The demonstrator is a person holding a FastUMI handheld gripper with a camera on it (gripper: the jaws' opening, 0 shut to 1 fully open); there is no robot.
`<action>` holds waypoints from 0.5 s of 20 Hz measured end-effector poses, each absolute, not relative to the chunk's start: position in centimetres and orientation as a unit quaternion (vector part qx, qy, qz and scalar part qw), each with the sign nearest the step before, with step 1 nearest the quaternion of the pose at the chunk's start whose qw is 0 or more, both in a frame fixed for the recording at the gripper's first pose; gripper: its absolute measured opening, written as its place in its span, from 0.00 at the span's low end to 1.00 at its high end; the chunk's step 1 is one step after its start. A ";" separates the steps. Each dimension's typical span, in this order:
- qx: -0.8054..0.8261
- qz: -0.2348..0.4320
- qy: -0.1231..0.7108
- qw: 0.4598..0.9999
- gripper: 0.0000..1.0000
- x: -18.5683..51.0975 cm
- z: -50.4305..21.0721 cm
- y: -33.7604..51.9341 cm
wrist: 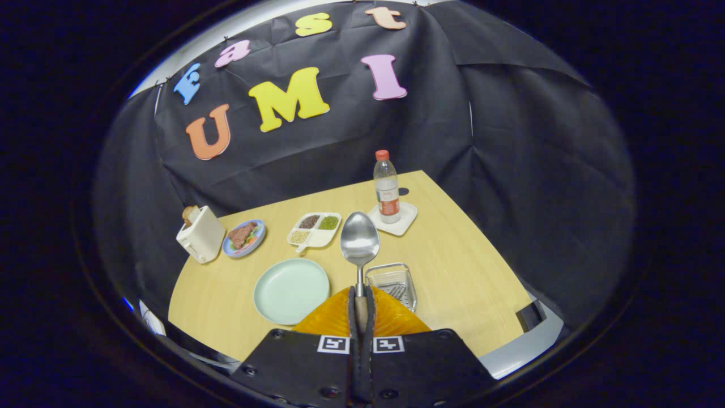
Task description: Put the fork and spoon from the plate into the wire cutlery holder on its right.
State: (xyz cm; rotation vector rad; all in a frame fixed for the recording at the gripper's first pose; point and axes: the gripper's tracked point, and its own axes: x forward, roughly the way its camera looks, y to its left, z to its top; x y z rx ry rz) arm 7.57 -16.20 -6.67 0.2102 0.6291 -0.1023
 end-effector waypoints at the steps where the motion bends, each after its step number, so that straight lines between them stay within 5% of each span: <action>1: 0.108 -0.054 0.316 0.941 0.00 7.7 -7.5 -16.9; 10: 0.112 -0.067 0.382 0.915 0.01 7.8 -13.5 -19.0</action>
